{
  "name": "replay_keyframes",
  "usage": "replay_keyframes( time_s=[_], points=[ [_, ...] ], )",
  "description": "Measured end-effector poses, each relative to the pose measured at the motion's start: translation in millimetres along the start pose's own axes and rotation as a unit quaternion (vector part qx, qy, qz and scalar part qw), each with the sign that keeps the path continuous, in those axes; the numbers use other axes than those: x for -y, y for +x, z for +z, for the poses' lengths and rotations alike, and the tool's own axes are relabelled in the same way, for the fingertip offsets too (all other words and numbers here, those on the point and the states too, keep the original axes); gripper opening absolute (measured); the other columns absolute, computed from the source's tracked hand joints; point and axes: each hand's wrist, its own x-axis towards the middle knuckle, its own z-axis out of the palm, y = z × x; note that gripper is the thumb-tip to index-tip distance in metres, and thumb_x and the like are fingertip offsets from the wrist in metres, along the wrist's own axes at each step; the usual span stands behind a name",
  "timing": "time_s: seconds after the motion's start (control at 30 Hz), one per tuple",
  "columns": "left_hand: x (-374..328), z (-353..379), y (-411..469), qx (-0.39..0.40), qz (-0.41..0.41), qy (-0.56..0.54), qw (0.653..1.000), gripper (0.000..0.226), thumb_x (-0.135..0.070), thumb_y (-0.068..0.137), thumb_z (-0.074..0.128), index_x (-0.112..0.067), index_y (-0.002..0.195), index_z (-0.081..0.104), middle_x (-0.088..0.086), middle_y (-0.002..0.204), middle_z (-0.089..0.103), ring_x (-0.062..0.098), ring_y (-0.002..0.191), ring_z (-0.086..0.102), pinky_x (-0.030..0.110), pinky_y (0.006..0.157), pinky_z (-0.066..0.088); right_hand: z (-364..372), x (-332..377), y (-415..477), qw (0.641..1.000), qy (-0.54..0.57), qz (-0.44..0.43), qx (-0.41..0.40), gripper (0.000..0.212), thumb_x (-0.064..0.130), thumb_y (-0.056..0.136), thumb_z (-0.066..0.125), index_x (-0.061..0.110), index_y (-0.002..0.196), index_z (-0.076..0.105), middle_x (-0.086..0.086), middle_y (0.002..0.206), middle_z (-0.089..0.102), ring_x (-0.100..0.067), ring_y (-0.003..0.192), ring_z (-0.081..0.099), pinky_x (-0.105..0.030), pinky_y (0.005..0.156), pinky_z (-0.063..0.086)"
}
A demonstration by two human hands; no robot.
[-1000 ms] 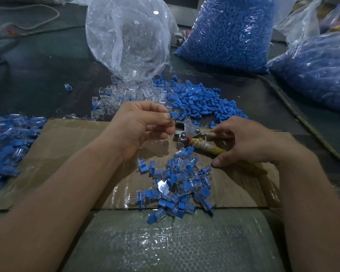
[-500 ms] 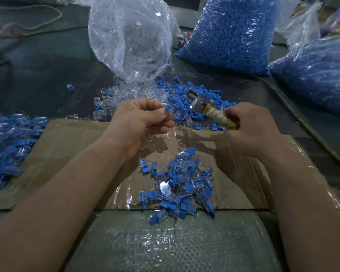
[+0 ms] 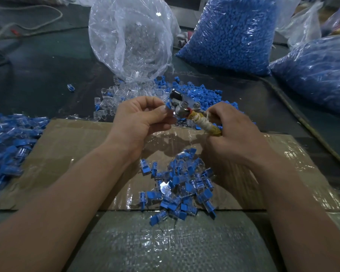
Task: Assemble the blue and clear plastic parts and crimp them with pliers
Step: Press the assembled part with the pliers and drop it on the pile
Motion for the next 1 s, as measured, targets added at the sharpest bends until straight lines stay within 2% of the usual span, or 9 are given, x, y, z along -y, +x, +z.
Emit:
replay_keyframes(
  time_s=[0.13, 0.23, 0.3, 0.37, 0.5, 0.63, 0.73, 0.83, 1.0],
  points=[
    [0, 0, -1, -0.003, 0.008, -0.002, 1.0, 0.009, 0.004, 0.077, 0.057, -0.005, 0.076, 0.057, 0.004, 0.065, 0.069, 0.014, 0.061, 0.068, 0.017, 0.051, 0.051, 2, 0, 0, 1.0, 0.013, -0.005, 0.022, 0.026, 0.021, 0.075, 0.06, 0.024, 0.094, 0.042, 0.01, 0.082, 0.042, -0.013, 0.078, 0.042, -0.028, 0.065, 0.029],
    [0, 0, -1, -0.002, 0.011, 0.006, 1.0, 0.009, 0.004, 0.075, 0.057, -0.006, 0.075, 0.057, 0.003, 0.064, 0.069, 0.014, 0.061, 0.068, 0.016, 0.051, 0.051, 2, 0, 0, 0.999, 0.006, -0.016, 0.032, 0.022, 0.02, 0.077, 0.061, 0.027, 0.085, 0.041, 0.016, 0.076, 0.038, -0.001, 0.069, 0.038, -0.016, 0.059, 0.027],
    [0, 1, -1, -0.005, 0.015, 0.013, 1.0, 0.013, 0.006, 0.078, 0.056, -0.006, 0.075, 0.057, 0.002, 0.063, 0.069, 0.014, 0.06, 0.068, 0.016, 0.051, 0.051, 2, 0, 0, 0.999, 0.001, -0.023, 0.036, 0.031, 0.021, 0.078, 0.063, 0.032, 0.072, 0.035, 0.015, 0.071, 0.037, 0.002, 0.065, 0.035, -0.012, 0.055, 0.024],
    [0, 2, -2, -0.007, 0.027, 0.029, 0.999, 0.014, 0.006, 0.08, 0.056, -0.007, 0.075, 0.056, 0.002, 0.062, 0.068, 0.013, 0.059, 0.067, 0.017, 0.051, 0.051, 1, 1, 0, 0.999, 0.001, -0.019, 0.04, 0.036, 0.023, 0.079, 0.065, 0.033, 0.068, 0.032, 0.015, 0.071, 0.038, 0.001, 0.064, 0.035, -0.013, 0.054, 0.022],
    [1, 3, -5, -0.011, 0.073, 0.081, 0.994, 0.015, 0.005, 0.081, 0.057, -0.009, 0.076, 0.058, 0.002, 0.066, 0.068, 0.014, 0.062, 0.067, 0.019, 0.056, 0.053, 1, 4, 0, 0.999, 0.021, -0.01, 0.038, 0.023, 0.019, 0.077, 0.066, 0.029, 0.078, 0.044, 0.013, 0.072, 0.045, -0.002, 0.067, 0.04, -0.022, 0.055, 0.027],
    [2, 5, -5, -0.027, 0.096, 0.112, 0.989, 0.016, 0.006, 0.082, 0.057, -0.009, 0.076, 0.058, 0.006, 0.069, 0.066, 0.014, 0.06, 0.066, 0.021, 0.057, 0.054, 1, 8, 0, 0.999, 0.042, -0.001, 0.027, 0.017, 0.01, 0.075, 0.062, 0.022, 0.081, 0.052, 0.011, 0.067, 0.048, -0.003, 0.063, 0.042, -0.022, 0.054, 0.028],
    [2, 6, -7, -0.038, 0.109, 0.115, 0.987, 0.018, 0.007, 0.083, 0.056, -0.009, 0.076, 0.058, 0.005, 0.067, 0.066, 0.012, 0.058, 0.065, 0.02, 0.056, 0.053, 1, 10, 0, 0.998, 0.053, 0.001, 0.027, 0.023, 0.009, 0.075, 0.062, 0.027, 0.073, 0.047, 0.012, 0.064, 0.046, -0.002, 0.06, 0.041, -0.02, 0.052, 0.027],
    [2, 6, -8, -0.048, 0.117, 0.113, 0.985, 0.017, 0.007, 0.083, 0.056, -0.009, 0.076, 0.058, -0.001, 0.062, 0.066, 0.01, 0.056, 0.064, 0.02, 0.055, 0.053, 1, 12, 1, 0.998, 0.06, 0.007, 0.031, 0.025, 0.009, 0.074, 0.063, 0.027, 0.075, 0.047, 0.012, 0.065, 0.046, -0.002, 0.061, 0.042, -0.021, 0.053, 0.029],
    [2, 7, -9, -0.054, 0.118, 0.116, 0.985, 0.015, 0.005, 0.083, 0.058, -0.009, 0.076, 0.058, 0.003, 0.066, 0.066, 0.011, 0.057, 0.065, 0.019, 0.054, 0.052, 3, 14, 1, 0.998, 0.057, 0.012, 0.015, 0.036, 0.008, 0.072, 0.064, 0.031, 0.062, 0.037, 0.012, 0.061, 0.043, -0.003, 0.058, 0.04, -0.022, 0.051, 0.026]
  ],
)
